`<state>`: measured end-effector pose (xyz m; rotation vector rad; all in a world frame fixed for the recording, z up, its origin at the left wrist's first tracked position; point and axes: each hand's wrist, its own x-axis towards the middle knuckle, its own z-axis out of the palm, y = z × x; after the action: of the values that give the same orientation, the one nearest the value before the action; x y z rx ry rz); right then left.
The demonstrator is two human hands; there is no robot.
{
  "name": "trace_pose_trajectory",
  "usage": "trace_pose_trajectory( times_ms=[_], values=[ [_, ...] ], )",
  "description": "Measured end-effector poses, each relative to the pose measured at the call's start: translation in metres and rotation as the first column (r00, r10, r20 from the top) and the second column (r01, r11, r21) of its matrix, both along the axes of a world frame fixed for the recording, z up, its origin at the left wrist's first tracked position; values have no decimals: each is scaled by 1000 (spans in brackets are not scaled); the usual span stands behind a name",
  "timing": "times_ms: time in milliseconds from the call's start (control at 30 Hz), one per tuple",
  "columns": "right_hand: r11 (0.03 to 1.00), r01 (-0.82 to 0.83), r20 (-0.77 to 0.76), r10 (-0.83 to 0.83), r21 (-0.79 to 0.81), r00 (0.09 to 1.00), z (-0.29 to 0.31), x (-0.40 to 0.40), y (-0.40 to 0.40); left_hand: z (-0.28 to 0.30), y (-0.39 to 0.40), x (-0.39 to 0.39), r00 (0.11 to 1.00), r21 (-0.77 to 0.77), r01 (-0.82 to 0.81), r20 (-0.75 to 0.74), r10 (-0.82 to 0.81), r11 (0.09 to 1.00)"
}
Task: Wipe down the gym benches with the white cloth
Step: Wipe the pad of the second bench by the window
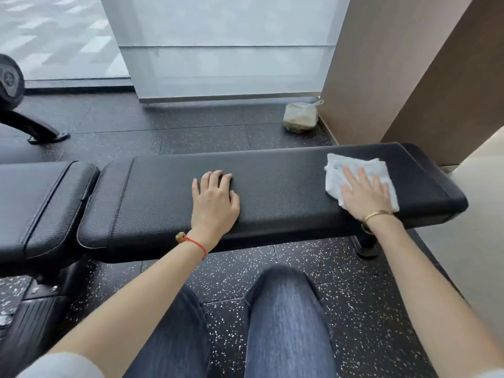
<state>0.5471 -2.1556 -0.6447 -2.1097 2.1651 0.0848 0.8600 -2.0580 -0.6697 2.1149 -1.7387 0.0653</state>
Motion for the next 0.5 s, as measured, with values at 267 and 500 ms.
trace_pose_trajectory(
  times_ms=[267, 500],
  values=[
    [951, -308, 61, 308, -17, 949, 3, 91, -3, -1, 0, -2, 1000, -9, -9, 17, 9, 1000],
    [945, -315, 22, 318, -89, 948, -12, 26, 34, -1, 1, -1, 1000, -6, -2, 10, 2, 1000]
  ],
)
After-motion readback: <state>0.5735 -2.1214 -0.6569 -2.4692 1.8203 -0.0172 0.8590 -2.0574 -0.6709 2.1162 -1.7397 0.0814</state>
